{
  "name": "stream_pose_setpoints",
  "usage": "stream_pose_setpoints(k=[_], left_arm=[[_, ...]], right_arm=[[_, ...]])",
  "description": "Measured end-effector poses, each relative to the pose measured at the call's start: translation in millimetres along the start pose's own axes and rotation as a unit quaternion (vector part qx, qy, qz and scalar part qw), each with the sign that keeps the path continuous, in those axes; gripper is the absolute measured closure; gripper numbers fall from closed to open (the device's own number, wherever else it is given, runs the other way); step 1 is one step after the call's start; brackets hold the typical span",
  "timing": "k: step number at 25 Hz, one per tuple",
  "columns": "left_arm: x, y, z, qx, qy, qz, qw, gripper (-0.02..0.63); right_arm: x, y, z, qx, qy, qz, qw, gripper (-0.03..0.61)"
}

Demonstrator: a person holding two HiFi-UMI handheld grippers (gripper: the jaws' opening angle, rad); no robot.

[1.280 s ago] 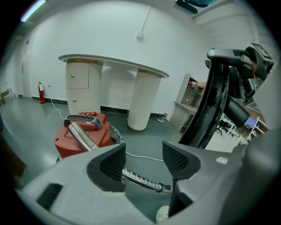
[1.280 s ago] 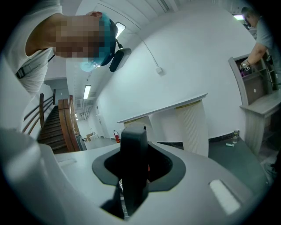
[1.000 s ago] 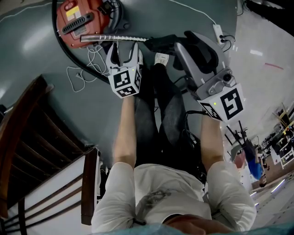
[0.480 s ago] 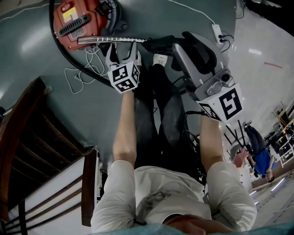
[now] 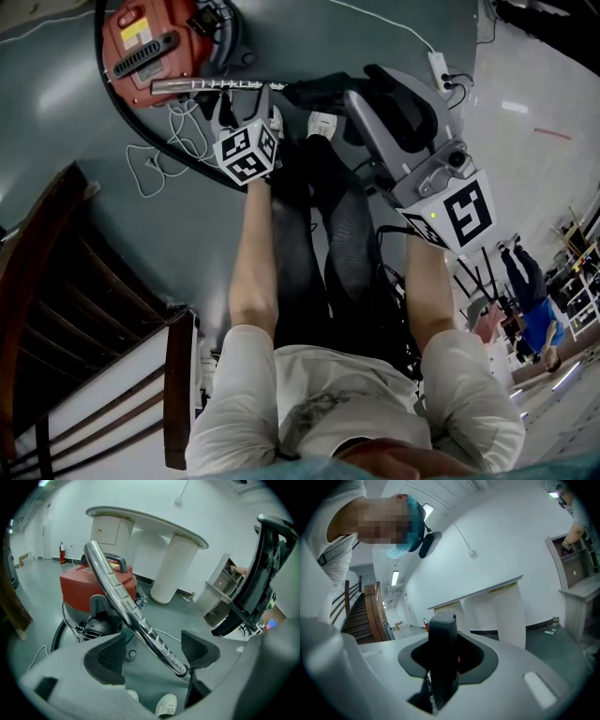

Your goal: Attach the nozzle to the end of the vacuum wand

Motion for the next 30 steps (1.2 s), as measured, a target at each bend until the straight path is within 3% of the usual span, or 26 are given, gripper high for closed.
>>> stream_pose_setpoints(k=[18,22,30], left_arm=[[-35.1,-2.2,7.5,0.013,-0.009,-0.025,0.9996,0.243],[-41.7,-0.8,13.9,0.020,-0.007,-0.025,0.9995,0.347],[-34.0,3.2,11.3,0.091,-0.024,-0.034,0.9950,0.405]], right_arm=[[2.9,-24.9,-15.1,0.003,0.002,0.006,1.000,0.463],[1.7,-30.3,-19.7,0.005,0.003,0.009,1.000,0.463],[9.2,-19.1,-22.9,0.003,0.000,0.004,1.000,0.463]])
Point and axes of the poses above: the fingertips, and each gripper's own axes: x backward along the fingers, z to its left, y out of its top, the point moved 5 cm from there along x, backward along the fingers, and after that the axes turned 4 degrees about -y, right-handed, at the moved point
